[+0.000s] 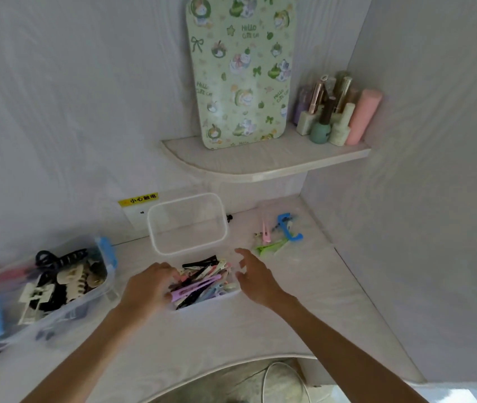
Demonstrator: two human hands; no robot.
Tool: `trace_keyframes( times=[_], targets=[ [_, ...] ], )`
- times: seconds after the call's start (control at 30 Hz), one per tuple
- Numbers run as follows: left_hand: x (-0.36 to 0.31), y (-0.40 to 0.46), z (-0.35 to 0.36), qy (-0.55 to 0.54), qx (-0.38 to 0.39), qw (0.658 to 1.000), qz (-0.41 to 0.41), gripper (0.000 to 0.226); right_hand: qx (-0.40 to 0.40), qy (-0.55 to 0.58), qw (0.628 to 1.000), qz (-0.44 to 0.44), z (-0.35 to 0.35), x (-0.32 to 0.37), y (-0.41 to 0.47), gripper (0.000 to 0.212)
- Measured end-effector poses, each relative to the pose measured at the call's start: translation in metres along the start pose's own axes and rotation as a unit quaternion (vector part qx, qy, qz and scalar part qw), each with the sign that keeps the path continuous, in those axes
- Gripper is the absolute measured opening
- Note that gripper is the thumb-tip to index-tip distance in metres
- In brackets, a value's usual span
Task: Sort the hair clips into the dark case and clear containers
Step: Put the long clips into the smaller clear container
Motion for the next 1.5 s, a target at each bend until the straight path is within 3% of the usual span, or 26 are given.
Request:
trace_keyframes(
  times=[0.17,0.27,0.33,0.4,0.47,0.53,0.6,0.77,0.9,1.0,1.23,1.37,1.5],
  targets=[
    [0.019,0.019,-0.017,-0.013,-0.09,0.996,-0.006,0.029,-0.066,0.03,0.997,0.036,-0.009,0.011,0.028,0.028],
    [0.02,0.024,-0.024,-0.037,-0.16,0.987,0.0,0.022,-0.083,0.142,0.974,0.154,-0.023,-0.026,0.026,0.026],
    [0.003,0.022,-0.031,-0.057,-0.221,0.973,0.034,0.018,-0.052,0.318,0.905,0.278,-0.017,-0.063,0.008,0.022],
    [-0.028,0.023,-0.035,-0.075,-0.253,0.962,0.069,0.016,0.011,0.417,0.841,0.345,-0.009,-0.087,-0.016,0.02],
    [-0.059,0.029,-0.032,-0.106,-0.25,0.957,0.099,0.016,0.035,0.493,0.79,0.364,-0.003,-0.101,-0.031,0.015],
    [-0.091,0.046,-0.021,-0.125,-0.221,0.958,0.134,0.021,0.003,0.583,0.732,0.353,-0.009,-0.11,-0.033,0.01],
    [-0.115,0.067,-0.003,-0.109,-0.164,0.969,0.148,0.029,-0.031,0.631,0.7,0.334,-0.018,-0.114,-0.03,0.007],
    [-0.135,0.11,0.058,0.051,0.004,0.995,0.087,0.053,-0.055,0.646,0.696,0.309,-0.042,-0.118,-0.028,0.015],
    [-0.143,0.133,0.091,0.028,0.048,0.997,0.062,0.088,-0.063,0.645,0.705,0.289,-0.056,-0.118,-0.024,0.016],
    [-0.158,0.155,0.105,0.012,0.051,0.996,0.071,0.092,-0.071,0.638,0.716,0.274,-0.062,-0.117,-0.022,0.016],
    [-0.183,0.153,0.12,0.057,0.039,0.981,0.179,0.054,-0.075,0.607,0.748,0.257,-0.066,-0.121,-0.021,0.016],
    [-0.175,0.122,0.115,0.049,-0.004,0.952,0.301,0.079,-0.07,0.592,0.761,0.256,-0.066,-0.12,-0.022,0.017],
    [-0.15,0.077,0.111,0.036,0.018,0.934,0.355,0.076,-0.078,0.511,0.818,0.254,-0.07,-0.123,-0.025,0.014]
  ],
)
Point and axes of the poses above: each hand's wrist, its own y-axis towards the middle knuckle, its own z-axis out of the palm, x = y × z, the point moved 7 cm from there along y, towards the middle knuckle, and after that the axes turned 14 degrees about -y, right-handed, at the moved point
